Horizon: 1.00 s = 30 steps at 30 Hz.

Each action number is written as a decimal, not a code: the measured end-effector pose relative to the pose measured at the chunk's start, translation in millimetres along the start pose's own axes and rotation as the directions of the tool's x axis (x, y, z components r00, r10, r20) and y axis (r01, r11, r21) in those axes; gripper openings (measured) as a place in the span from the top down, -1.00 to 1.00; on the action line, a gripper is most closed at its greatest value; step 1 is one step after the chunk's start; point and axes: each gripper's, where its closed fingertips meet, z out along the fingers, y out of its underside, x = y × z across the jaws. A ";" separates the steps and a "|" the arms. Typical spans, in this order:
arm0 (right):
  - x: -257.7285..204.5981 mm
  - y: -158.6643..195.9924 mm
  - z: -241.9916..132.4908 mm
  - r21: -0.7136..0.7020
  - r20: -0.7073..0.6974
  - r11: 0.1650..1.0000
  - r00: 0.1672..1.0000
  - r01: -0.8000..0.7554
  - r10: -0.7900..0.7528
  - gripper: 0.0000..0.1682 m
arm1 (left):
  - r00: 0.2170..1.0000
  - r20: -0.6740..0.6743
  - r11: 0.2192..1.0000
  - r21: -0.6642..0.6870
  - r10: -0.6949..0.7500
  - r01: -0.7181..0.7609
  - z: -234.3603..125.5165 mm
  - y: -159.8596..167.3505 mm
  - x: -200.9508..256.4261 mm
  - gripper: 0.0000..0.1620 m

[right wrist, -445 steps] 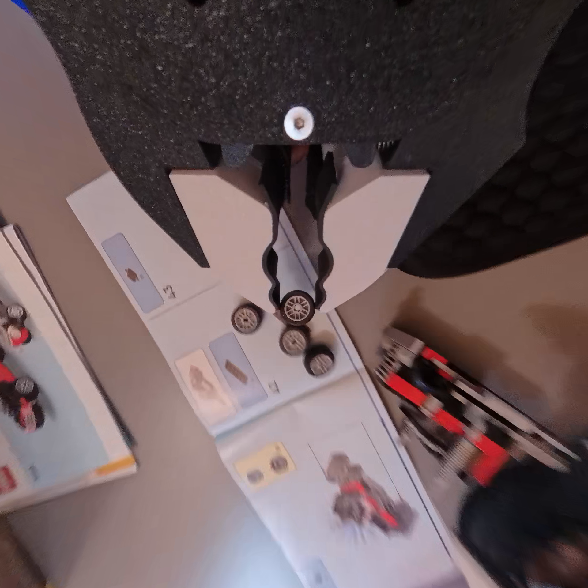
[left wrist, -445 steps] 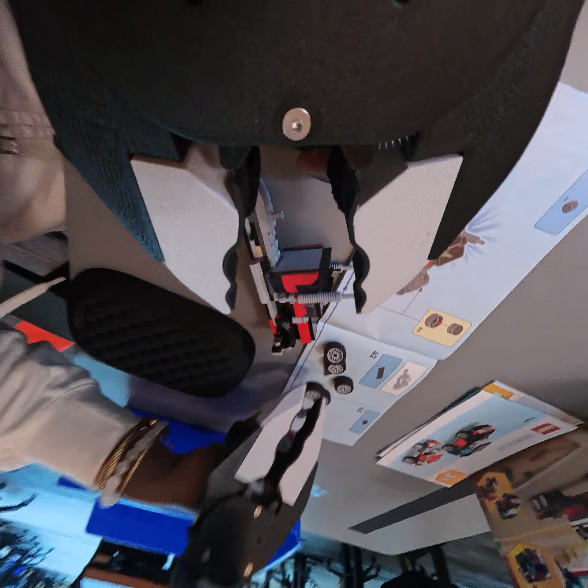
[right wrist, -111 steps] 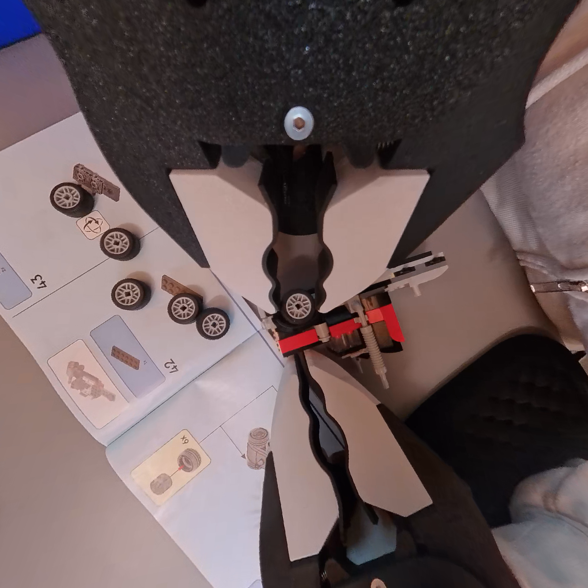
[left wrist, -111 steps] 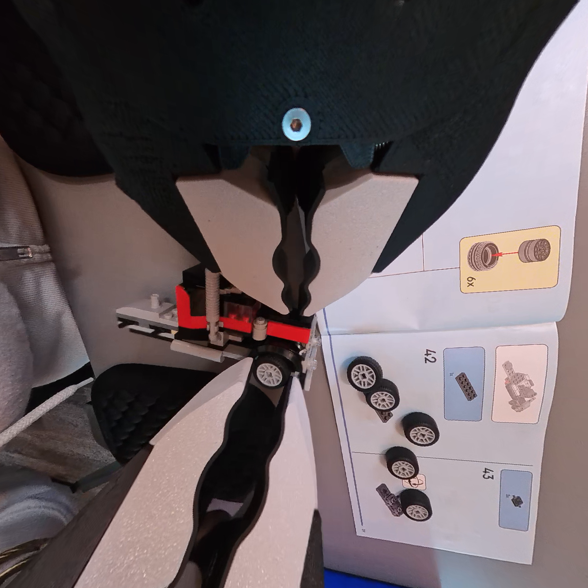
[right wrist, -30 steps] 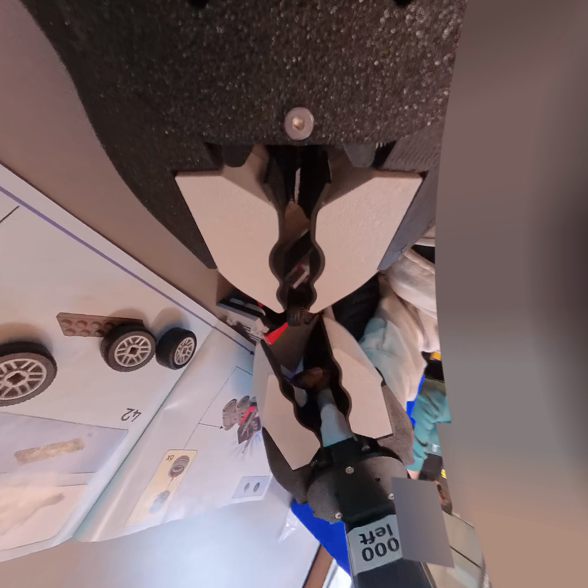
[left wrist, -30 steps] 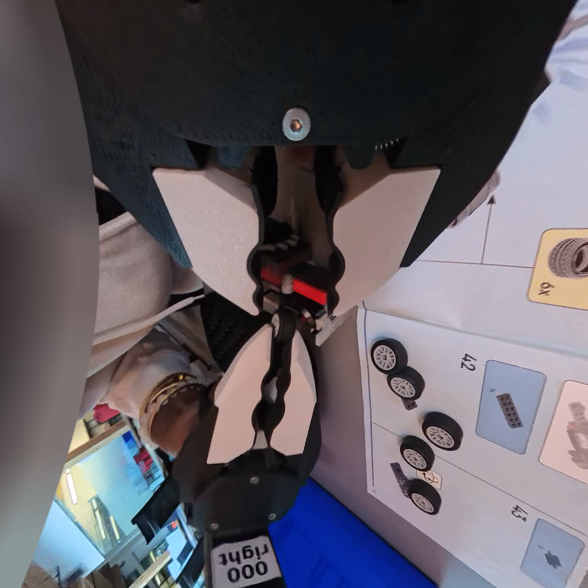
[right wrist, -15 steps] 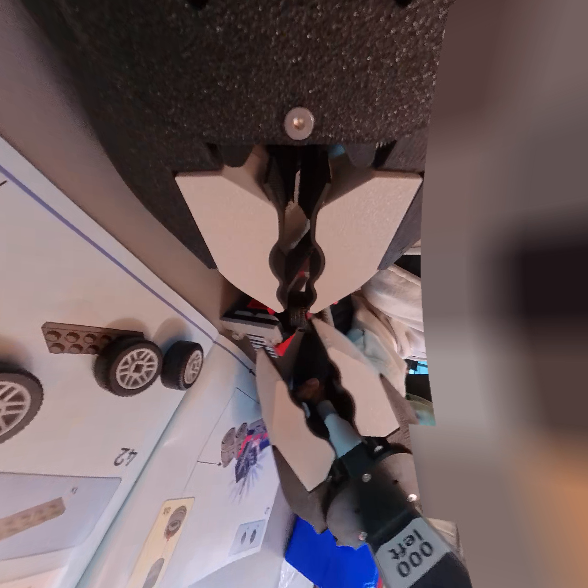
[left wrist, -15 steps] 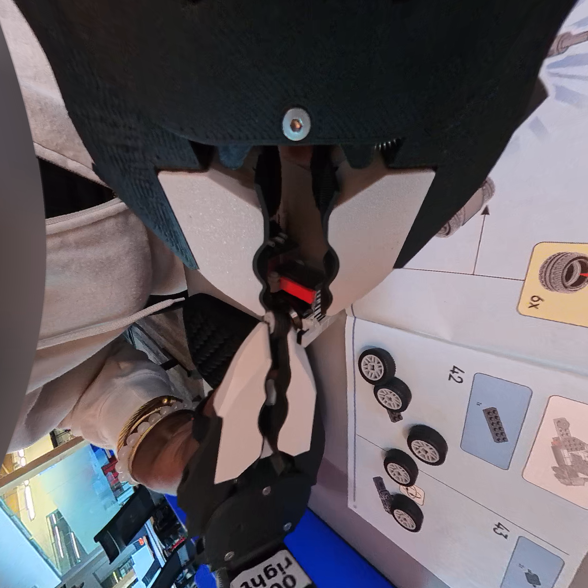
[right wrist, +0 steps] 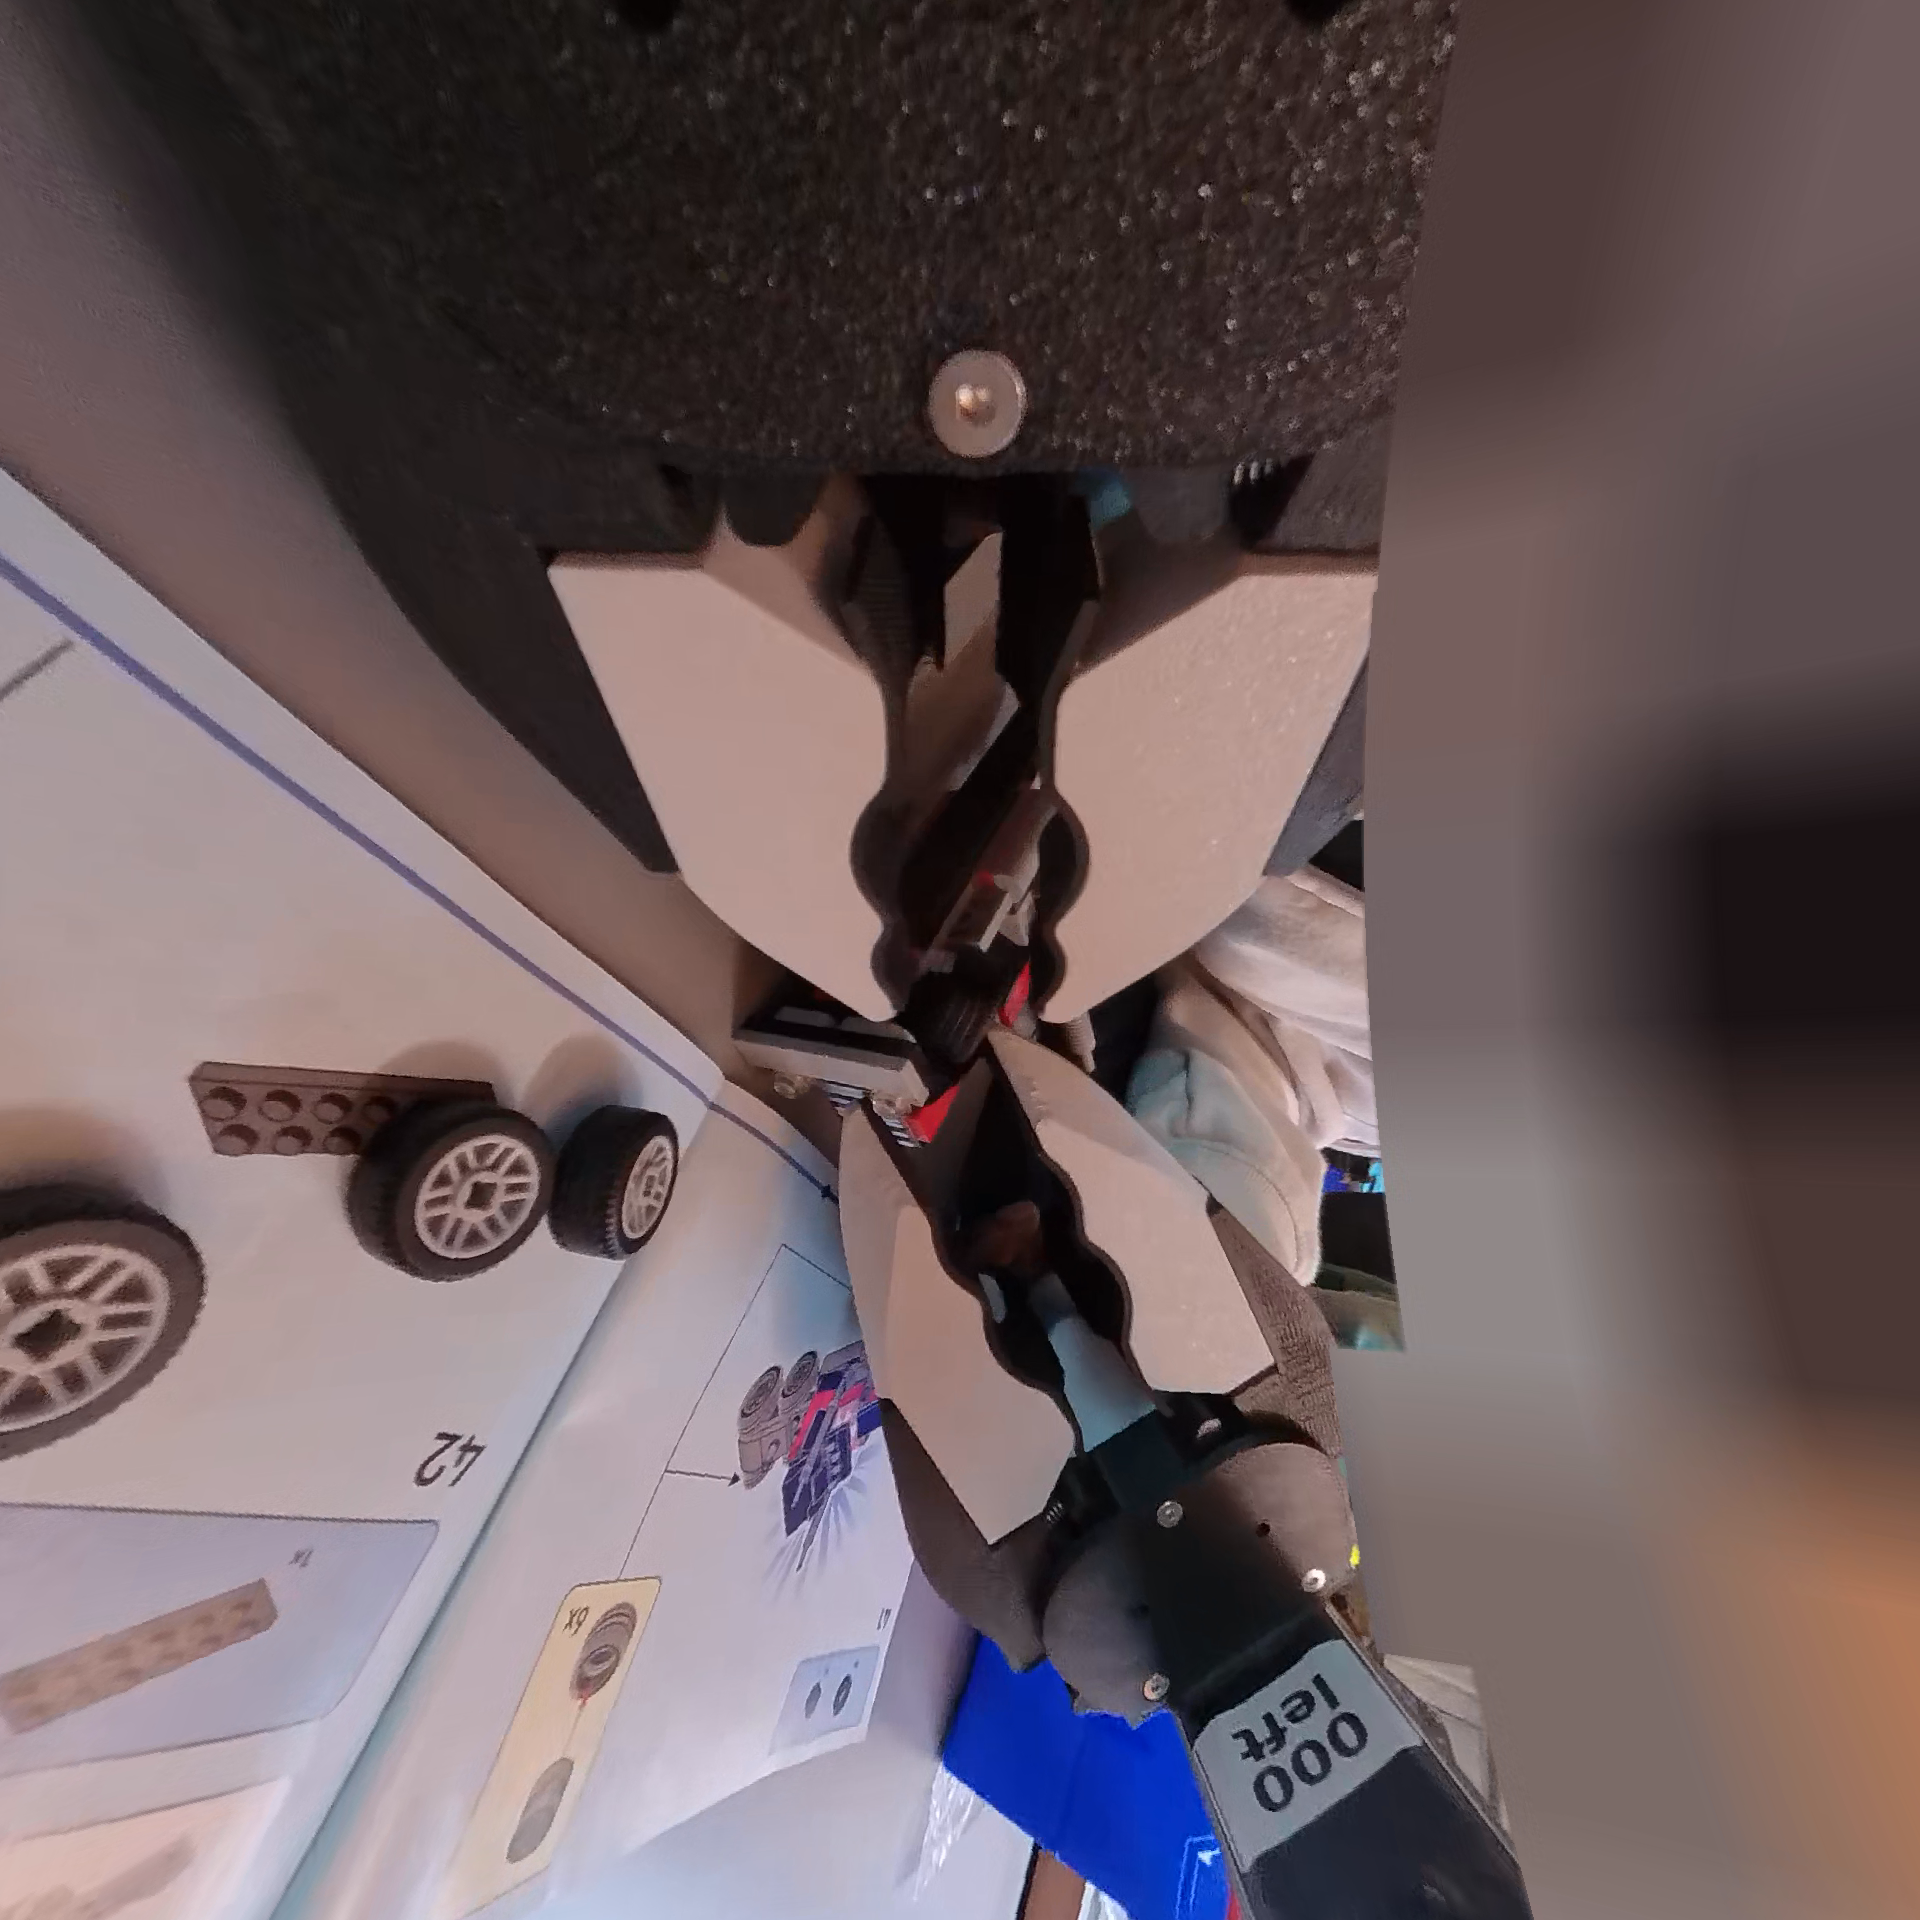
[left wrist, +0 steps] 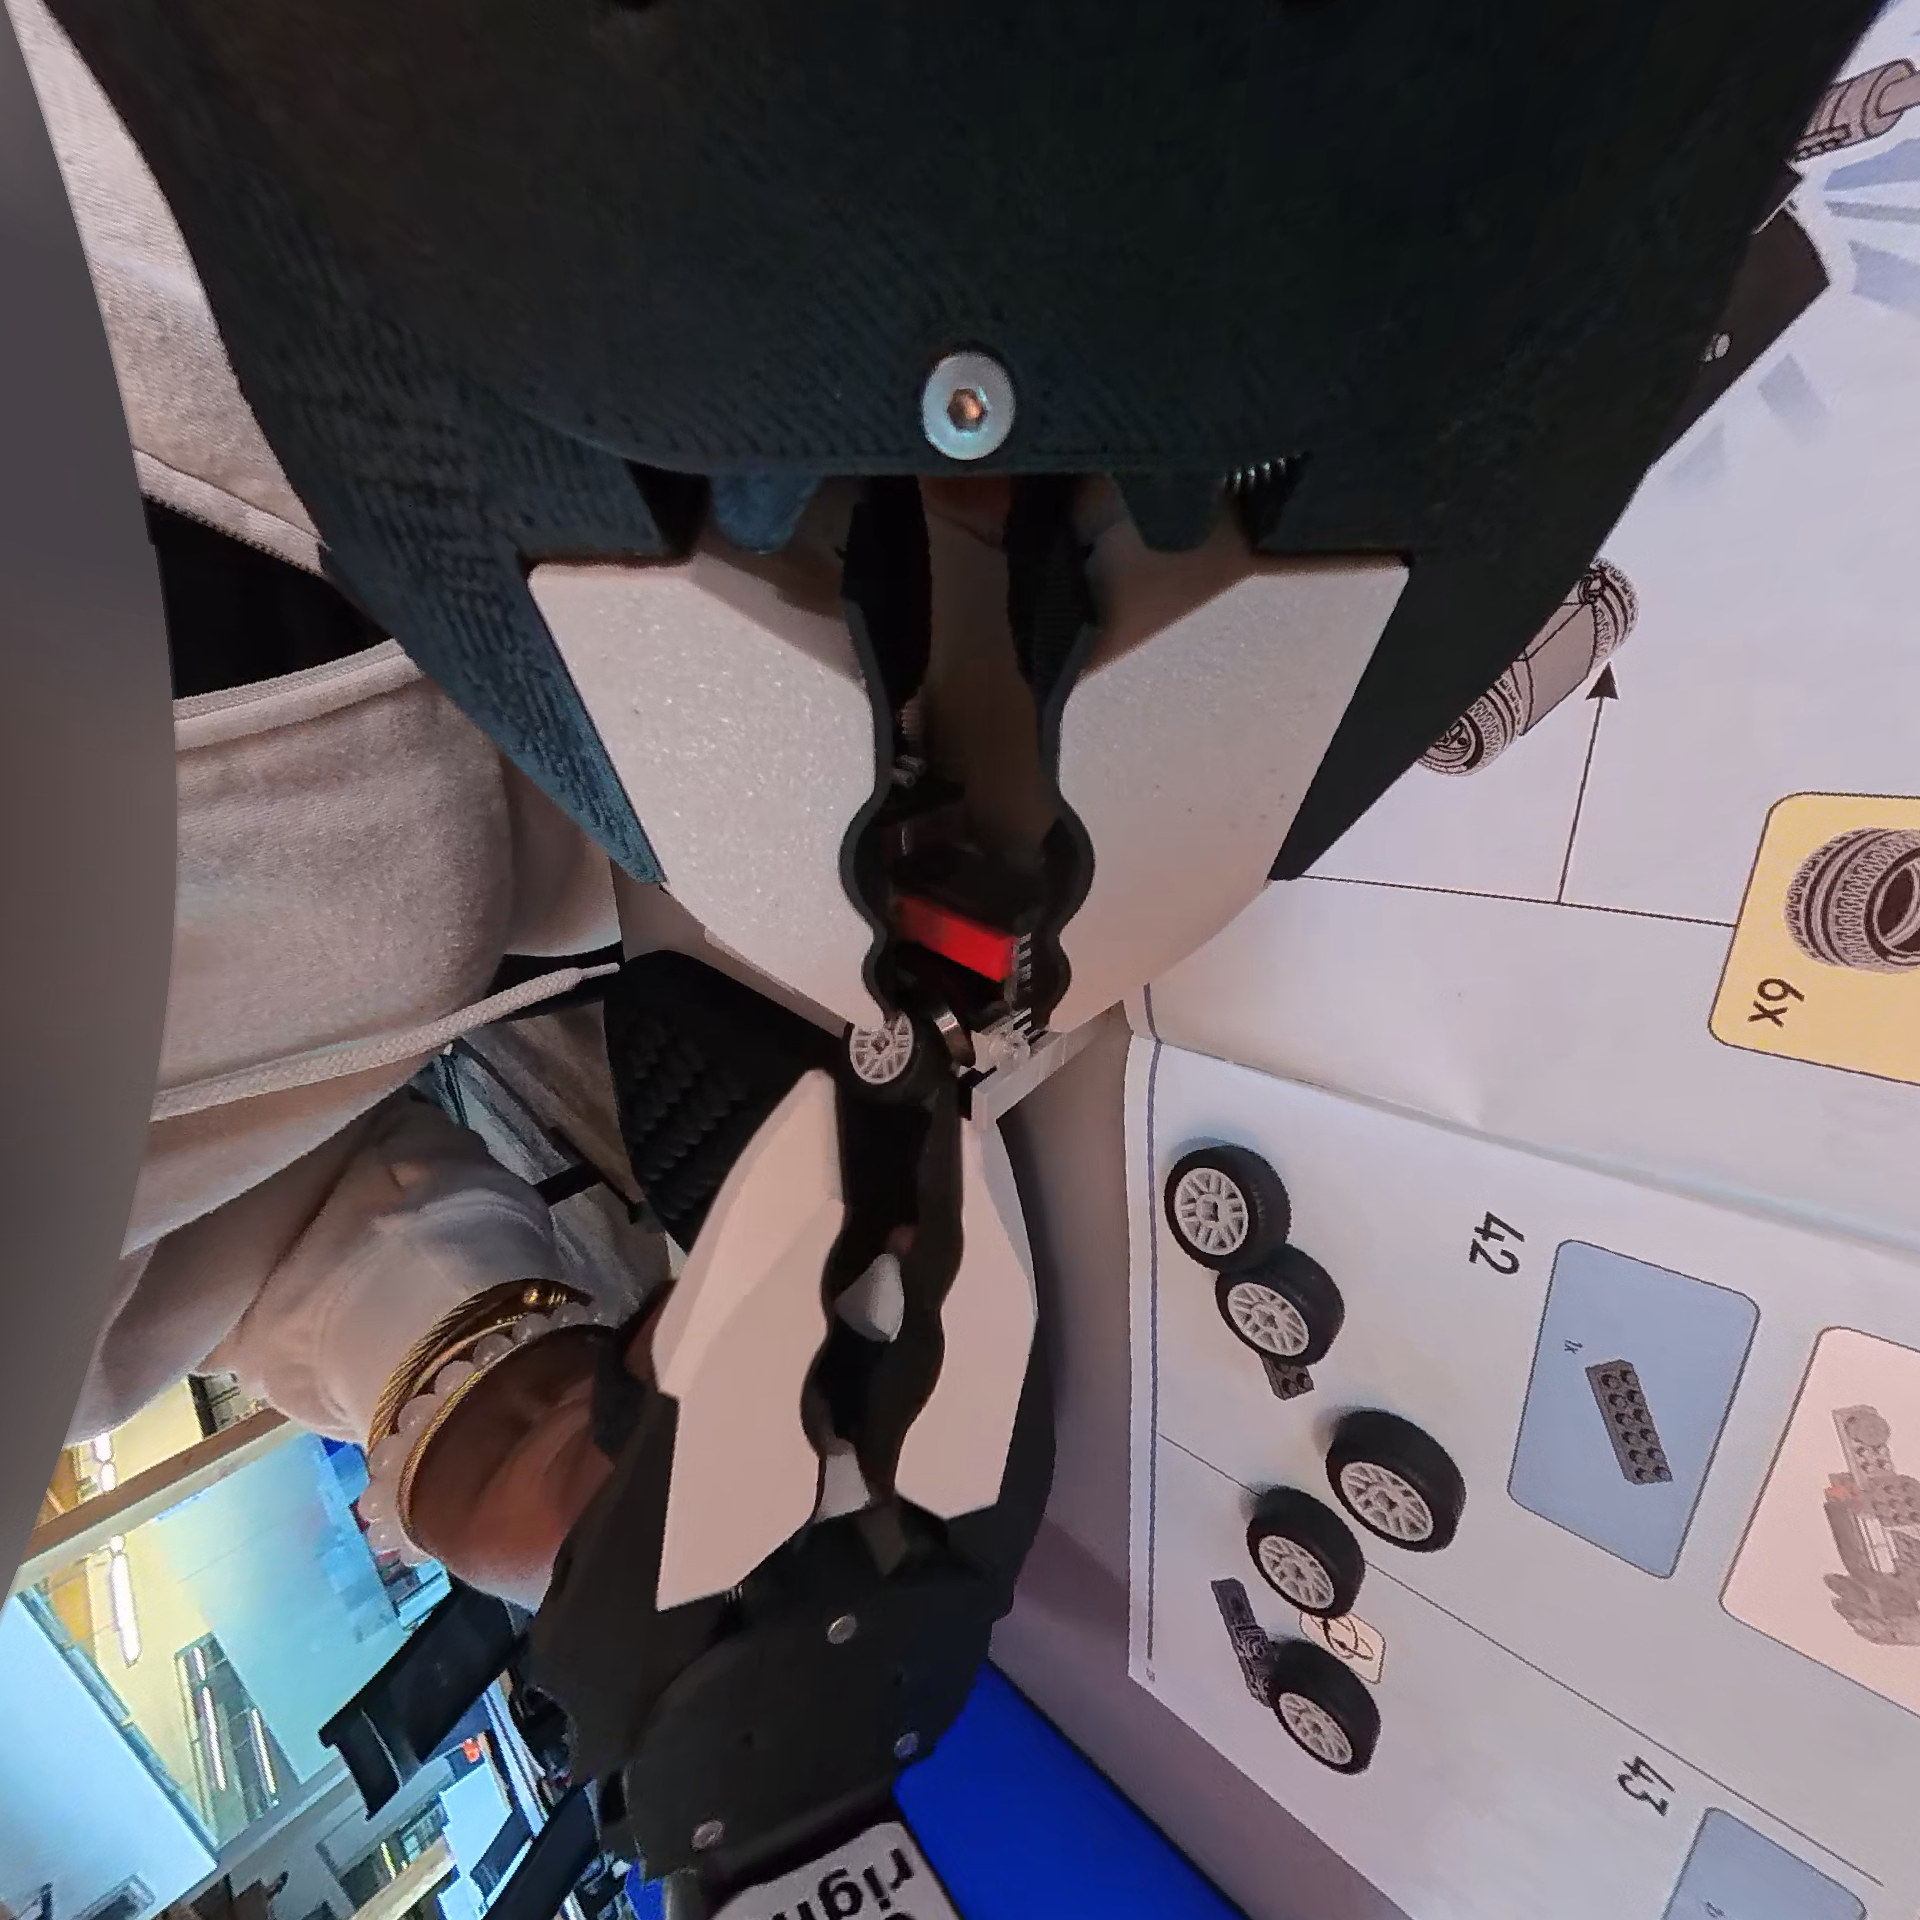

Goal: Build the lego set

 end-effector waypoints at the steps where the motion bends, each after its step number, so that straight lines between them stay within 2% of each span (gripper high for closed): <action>1: 0.9 0.7 -1.1 0.003 -0.010 1.000 1.000 0.012 -0.012 0.80 | 1.000 0.000 1.000 -0.002 0.002 -0.002 0.1 0.1 0.1 0.70; 10: -1.0 3.5 -0.5 -0.005 -0.038 0.997 0.996 0.075 -0.075 0.88 | 1.000 -0.005 1.000 0.000 0.007 -0.007 -1.0 -0.4 1.1 0.67; 15: -4.4 2.0 -1.9 0.027 0.038 0.999 0.999 0.017 -0.018 0.88 | 0.999 0.030 1.000 -0.003 0.014 -0.014 -11.1 -0.3 -1.2 0.64; 18: -7.5 4.9 -1.0 0.000 0.089 1.000 0.996 -0.025 0.025 0.88 | 1.000 0.015 1.000 -0.023 0.013 -0.013 -11.0 2.6 2.3 0.64; 30: -0.8 10.6 3.6 -0.100 0.088 0.986 0.986 -0.131 0.140 0.89 | 1.000 0.007 0.999 -0.037 -0.005 0.006 -2.8 5.8 2.2 0.63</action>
